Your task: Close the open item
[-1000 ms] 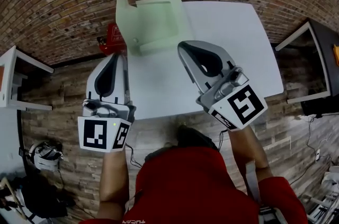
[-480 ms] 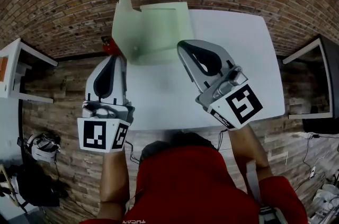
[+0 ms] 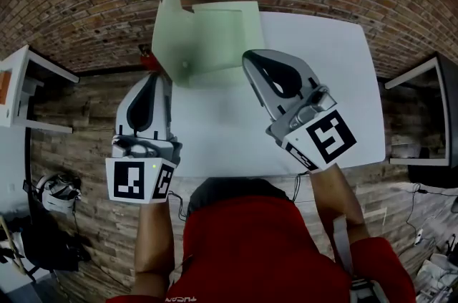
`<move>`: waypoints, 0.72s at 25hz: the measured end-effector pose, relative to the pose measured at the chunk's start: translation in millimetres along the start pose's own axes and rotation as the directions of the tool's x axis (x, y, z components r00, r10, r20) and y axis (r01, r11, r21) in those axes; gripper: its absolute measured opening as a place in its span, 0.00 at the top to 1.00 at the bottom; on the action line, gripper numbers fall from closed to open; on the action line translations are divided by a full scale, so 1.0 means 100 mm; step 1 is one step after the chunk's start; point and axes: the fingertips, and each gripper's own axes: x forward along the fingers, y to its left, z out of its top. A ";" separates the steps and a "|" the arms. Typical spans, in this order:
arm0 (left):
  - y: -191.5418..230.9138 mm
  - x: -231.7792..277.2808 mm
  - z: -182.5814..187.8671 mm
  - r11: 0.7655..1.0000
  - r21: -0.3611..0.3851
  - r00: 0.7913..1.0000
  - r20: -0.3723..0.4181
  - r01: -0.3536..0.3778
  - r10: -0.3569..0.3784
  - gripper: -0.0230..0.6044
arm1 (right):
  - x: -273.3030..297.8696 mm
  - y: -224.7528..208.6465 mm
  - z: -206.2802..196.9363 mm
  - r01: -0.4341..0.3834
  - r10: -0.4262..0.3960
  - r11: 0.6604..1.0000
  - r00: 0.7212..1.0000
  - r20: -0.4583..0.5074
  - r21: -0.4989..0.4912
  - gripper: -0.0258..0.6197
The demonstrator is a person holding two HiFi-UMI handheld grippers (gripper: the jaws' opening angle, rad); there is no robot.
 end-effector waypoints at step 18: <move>0.42 0.16 -0.31 1.000 0.016 0.997 -0.075 -0.005 0.006 0.91 | 0.24 -0.16 -0.19 0.079 -0.078 0.997 0.994 -0.073 0.010 0.90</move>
